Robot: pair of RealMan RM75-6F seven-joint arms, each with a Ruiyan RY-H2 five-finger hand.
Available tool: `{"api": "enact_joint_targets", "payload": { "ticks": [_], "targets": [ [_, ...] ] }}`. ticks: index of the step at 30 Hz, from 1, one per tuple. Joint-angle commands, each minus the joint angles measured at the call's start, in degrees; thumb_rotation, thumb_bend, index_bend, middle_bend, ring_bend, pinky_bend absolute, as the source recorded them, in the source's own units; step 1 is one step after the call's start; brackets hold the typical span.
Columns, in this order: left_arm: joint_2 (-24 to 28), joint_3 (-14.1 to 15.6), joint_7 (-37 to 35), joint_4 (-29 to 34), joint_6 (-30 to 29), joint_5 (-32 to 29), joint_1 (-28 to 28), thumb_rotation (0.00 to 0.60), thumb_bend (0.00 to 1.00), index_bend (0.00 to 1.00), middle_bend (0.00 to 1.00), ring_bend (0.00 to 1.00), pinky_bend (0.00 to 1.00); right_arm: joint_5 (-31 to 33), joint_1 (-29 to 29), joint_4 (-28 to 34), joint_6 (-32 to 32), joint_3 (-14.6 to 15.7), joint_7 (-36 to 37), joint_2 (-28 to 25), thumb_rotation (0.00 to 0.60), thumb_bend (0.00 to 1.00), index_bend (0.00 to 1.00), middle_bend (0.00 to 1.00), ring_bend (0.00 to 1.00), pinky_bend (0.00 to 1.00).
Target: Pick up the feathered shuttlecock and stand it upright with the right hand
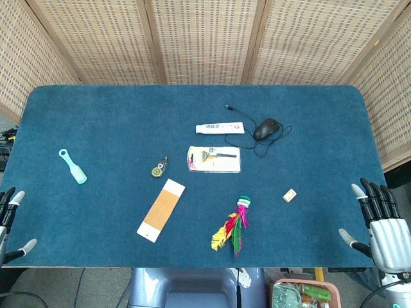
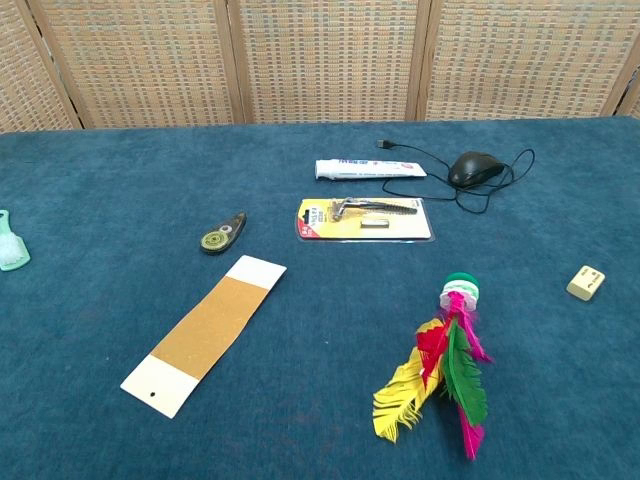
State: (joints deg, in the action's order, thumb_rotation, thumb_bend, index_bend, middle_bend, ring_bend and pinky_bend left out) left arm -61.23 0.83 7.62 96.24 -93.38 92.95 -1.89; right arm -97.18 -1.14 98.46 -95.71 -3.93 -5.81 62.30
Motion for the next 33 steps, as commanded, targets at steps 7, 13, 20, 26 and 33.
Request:
{"api": "enact_joint_targets", "payload": {
  "ticks": [7,13,20,26,33],
  "targets": [
    [-0.18,-0.23,0.36,0.04,0.27,-0.31,0.13,0.600,0.09,0.00,0.00,0.00,0.00,-2.05,-1.43,-0.83,2.33,0.76,-2.05,0.17,0.600,0.00,0.00,0.00,0.00,0.00],
    [-0.75,-0.43,1.72,0.19,0.79,-0.46,0.45,0.600,0.09,0.00,0.00,0.00,0.00,-12.01,-9.45,-6.52,10.60,2.37,-1.84,0.76,0.600,0.00,0.02,0.00,0.00,0.00],
    [-1.16,-1.36,3.18,0.72,2.43,-2.67,1.23,0.600,0.09,0.00,0.00,0.00,0.00,-22.34,-21.46,-14.39,20.29,4.97,5.89,3.82,0.600,0.00,0.16,0.00,0.00,0.00],
    [-1.38,-2.05,4.20,0.82,3.63,-4.30,1.87,0.600,0.10,0.00,0.00,0.00,0.00,-26.00,-27.00,-21.05,22.01,5.74,8.03,9.42,0.600,0.04,0.29,0.00,0.00,0.00],
    [-1.50,-2.42,5.12,0.94,5.02,-5.80,2.50,0.600,0.12,0.00,0.00,0.00,0.00,-25.40,-30.58,-22.82,26.64,6.80,7.07,13.31,0.600,0.07,0.32,0.00,0.00,0.00]
  ]
}}
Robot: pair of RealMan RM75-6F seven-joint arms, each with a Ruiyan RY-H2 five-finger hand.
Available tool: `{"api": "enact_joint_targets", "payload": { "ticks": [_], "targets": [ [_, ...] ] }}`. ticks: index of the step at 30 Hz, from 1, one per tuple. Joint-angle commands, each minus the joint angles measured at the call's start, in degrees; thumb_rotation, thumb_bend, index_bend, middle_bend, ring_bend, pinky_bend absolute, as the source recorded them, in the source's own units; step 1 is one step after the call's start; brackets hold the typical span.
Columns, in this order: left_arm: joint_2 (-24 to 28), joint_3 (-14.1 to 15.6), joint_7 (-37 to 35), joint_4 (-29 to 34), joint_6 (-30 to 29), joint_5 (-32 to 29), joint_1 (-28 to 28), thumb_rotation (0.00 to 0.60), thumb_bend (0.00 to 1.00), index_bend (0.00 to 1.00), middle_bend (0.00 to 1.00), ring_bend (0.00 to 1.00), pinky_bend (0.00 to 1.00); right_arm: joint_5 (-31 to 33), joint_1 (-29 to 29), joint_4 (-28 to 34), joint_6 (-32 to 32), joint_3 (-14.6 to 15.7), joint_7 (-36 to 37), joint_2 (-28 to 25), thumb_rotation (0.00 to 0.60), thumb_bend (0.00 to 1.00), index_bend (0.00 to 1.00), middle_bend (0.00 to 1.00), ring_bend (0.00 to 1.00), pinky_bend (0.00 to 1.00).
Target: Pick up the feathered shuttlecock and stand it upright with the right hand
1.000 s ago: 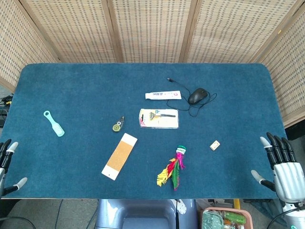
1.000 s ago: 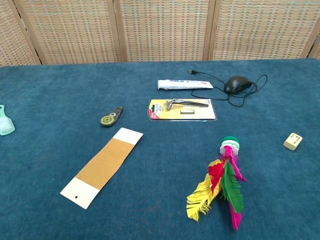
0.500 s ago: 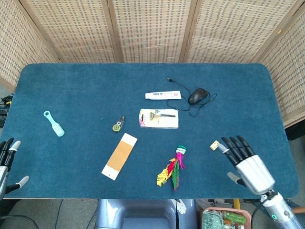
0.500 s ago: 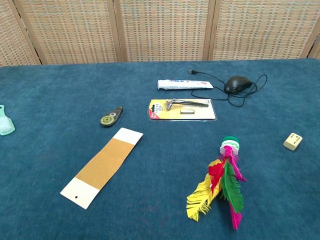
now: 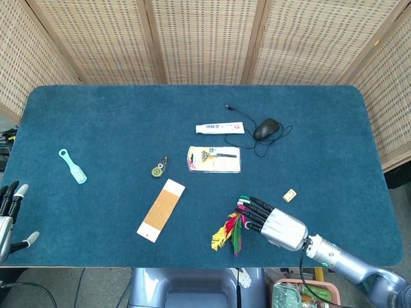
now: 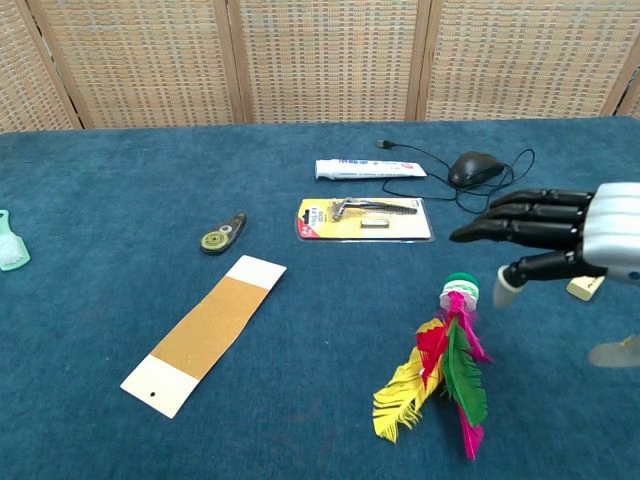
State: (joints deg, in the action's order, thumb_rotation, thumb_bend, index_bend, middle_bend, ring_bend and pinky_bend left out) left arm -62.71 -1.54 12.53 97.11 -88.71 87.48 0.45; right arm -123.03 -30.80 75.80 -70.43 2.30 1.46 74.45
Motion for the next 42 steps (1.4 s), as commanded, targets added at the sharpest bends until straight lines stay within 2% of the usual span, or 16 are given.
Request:
{"api": "enact_joint_targets", "payload": {
  "ticks": [1,7,21,31,42],
  "targets": [
    [-0.03,-0.06,0.29,0.08,0.49,-0.45,0.22,0.600,0.12,0.00,0.00,0.00,0.00,0.70,-1.24,-0.11,1.80,0.79,-0.17,1.62,0.600,0.08,0.34,0.00,0.00,0.00],
    [-0.04,0.07,0.32,-0.02,0.50,-0.45,0.29,0.600,0.12,0.00,0.00,0.00,0.00,1.34,-2.65,-1.69,2.66,2.04,-1.33,4.42,0.600,0.17,0.38,0.00,0.00,0.00],
    [-0.46,0.43,0.76,-0.29,0.43,-0.20,0.35,0.600,0.12,0.00,0.00,0.00,0.00,2.09,-3.32,-7.11,-0.81,4.31,-3.03,10.48,0.600,0.19,0.38,0.00,0.00,0.00],
    [-0.51,0.39,0.78,-0.38,0.70,-0.62,0.51,0.600,0.12,0.00,0.00,0.00,0.00,3.38,-4.73,-8.16,0.08,5.41,-4.00,13.11,0.600,0.30,0.42,0.00,0.00,0.00],
    [-0.34,0.39,0.46,-0.39,0.60,-0.74,0.52,0.600,0.12,0.00,0.00,0.00,0.00,5.07,-5.32,-8.79,-0.48,6.05,-4.32,13.87,0.600,0.33,0.49,0.00,0.00,0.00]
  ]
}}
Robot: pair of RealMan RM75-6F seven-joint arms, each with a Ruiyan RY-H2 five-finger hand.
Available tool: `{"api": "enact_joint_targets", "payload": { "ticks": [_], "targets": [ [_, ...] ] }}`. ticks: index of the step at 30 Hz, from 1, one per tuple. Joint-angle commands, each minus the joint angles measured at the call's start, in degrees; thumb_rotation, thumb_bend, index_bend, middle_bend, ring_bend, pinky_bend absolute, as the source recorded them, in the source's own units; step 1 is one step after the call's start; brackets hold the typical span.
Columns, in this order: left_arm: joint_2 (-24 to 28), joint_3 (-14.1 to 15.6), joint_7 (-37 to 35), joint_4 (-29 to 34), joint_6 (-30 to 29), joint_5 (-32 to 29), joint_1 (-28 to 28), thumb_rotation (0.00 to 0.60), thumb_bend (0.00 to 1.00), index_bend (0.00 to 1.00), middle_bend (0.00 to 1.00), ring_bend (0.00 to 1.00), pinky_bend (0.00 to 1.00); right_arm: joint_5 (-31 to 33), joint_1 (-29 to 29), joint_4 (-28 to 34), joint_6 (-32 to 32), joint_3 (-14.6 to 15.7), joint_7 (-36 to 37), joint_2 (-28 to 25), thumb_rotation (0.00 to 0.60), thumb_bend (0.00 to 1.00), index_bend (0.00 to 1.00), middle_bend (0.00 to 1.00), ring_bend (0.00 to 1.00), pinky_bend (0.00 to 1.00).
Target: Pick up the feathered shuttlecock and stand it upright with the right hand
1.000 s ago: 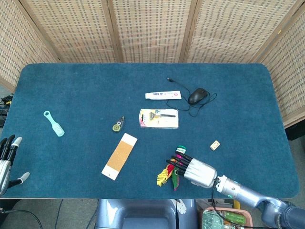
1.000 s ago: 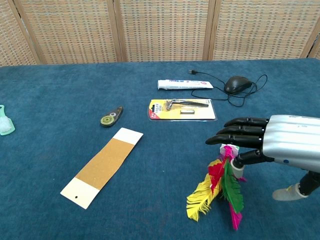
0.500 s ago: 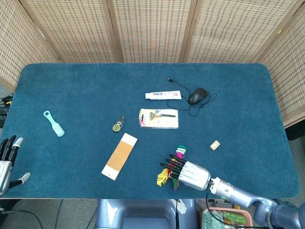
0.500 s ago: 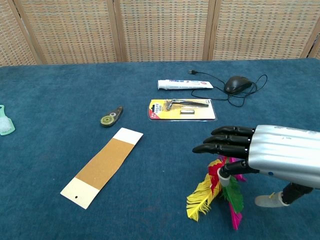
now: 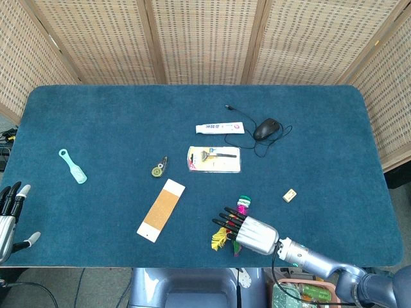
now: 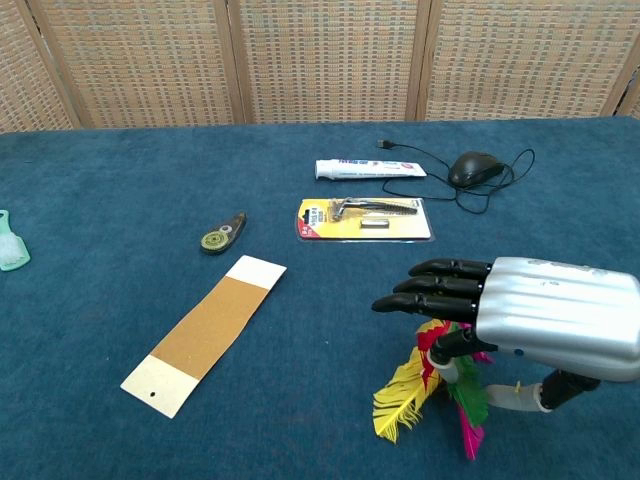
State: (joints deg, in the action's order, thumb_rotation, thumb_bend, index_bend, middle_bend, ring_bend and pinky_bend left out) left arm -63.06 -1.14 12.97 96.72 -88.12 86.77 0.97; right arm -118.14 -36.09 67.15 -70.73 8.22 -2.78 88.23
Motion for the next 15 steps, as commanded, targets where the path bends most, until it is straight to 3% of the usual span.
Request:
{"api": "enact_joint_targets", "payload": {
  "ticks": [1,9,15],
  "targets": [
    [0.00,0.00,0.06,0.00,0.02,-0.04,0.02,0.600,0.12,0.00,0.00,0.00,0.00,0.28,-0.06,-0.24,-0.24,0.22,-0.09,0.14,0.600,0.34,0.50,0.00,0.00,0.00],
    [-0.04,0.08,0.09,0.02,-0.07,0.05,0.03,0.600,0.12,0.00,0.00,0.00,0.00,1.12,-0.36,-1.09,-0.38,0.98,-0.18,1.11,0.600,0.43,0.52,0.00,0.00,0.00],
    [-0.03,0.09,0.02,-0.02,0.06,-0.09,0.08,0.600,0.12,0.00,0.00,0.00,0.00,1.94,-0.49,-1.46,-0.95,1.05,0.28,1.94,0.600,0.43,0.57,0.00,0.00,0.00]
  ]
}}
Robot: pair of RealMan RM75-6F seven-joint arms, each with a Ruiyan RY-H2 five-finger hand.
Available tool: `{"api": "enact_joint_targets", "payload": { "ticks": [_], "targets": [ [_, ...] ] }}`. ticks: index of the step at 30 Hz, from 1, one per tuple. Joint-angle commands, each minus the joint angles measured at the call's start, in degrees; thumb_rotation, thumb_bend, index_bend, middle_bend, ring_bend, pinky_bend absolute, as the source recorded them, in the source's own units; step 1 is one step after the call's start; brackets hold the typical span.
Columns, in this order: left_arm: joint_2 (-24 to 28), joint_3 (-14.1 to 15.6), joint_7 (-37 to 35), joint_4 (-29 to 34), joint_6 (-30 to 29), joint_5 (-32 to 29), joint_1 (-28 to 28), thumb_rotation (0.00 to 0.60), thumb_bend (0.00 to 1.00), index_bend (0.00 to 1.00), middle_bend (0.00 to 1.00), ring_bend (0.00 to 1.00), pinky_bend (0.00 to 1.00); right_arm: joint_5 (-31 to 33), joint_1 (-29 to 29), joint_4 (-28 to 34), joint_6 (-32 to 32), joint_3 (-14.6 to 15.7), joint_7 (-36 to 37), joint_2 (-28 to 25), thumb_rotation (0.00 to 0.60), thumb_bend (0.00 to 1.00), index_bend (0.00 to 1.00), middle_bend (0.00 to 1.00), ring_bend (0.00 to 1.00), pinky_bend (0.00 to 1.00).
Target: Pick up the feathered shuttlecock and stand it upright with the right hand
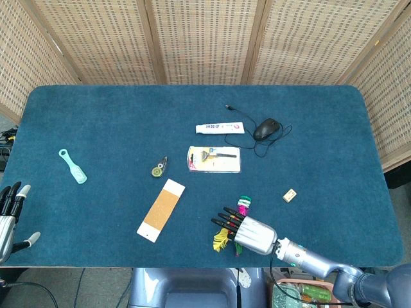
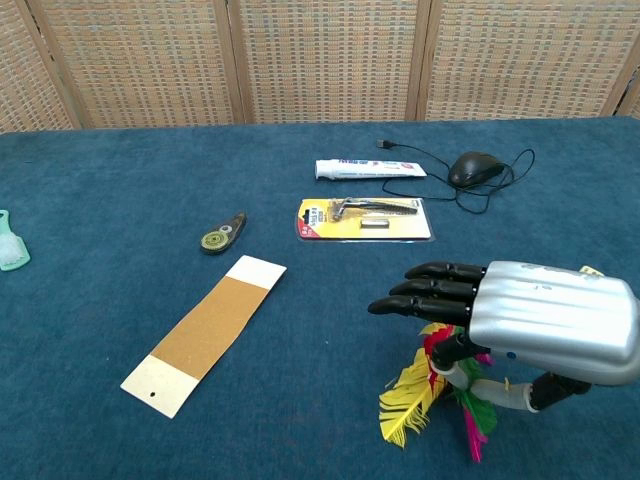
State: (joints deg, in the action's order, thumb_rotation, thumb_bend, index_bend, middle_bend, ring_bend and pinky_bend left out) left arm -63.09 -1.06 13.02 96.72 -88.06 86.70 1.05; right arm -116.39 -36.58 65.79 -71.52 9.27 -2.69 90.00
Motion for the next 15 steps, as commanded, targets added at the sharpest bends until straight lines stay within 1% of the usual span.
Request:
{"api": "enact_joint_targets", "payload": {
  "ticks": [1,9,15],
  "targets": [
    [0.01,0.00,-0.02,-0.03,0.01,-0.03,0.01,0.600,0.12,0.00,0.00,0.00,0.00,0.36,-0.01,-0.15,-0.25,0.00,0.36,0.30,0.600,0.43,0.58,0.00,0.00,0.00],
    [0.11,-0.02,-0.14,0.10,-0.02,-0.14,0.02,0.600,0.12,0.00,0.00,0.00,0.00,1.76,-0.26,0.00,-0.64,-0.30,1.76,0.93,0.600,0.43,0.60,0.01,0.00,0.00],
    [0.30,-0.03,-0.46,0.19,-0.07,-0.21,-0.01,0.600,0.12,0.00,0.00,0.00,0.00,3.90,-0.74,2.80,-1.07,-1.46,5.11,0.41,0.600,0.43,0.60,0.01,0.00,0.00]
  ]
}}
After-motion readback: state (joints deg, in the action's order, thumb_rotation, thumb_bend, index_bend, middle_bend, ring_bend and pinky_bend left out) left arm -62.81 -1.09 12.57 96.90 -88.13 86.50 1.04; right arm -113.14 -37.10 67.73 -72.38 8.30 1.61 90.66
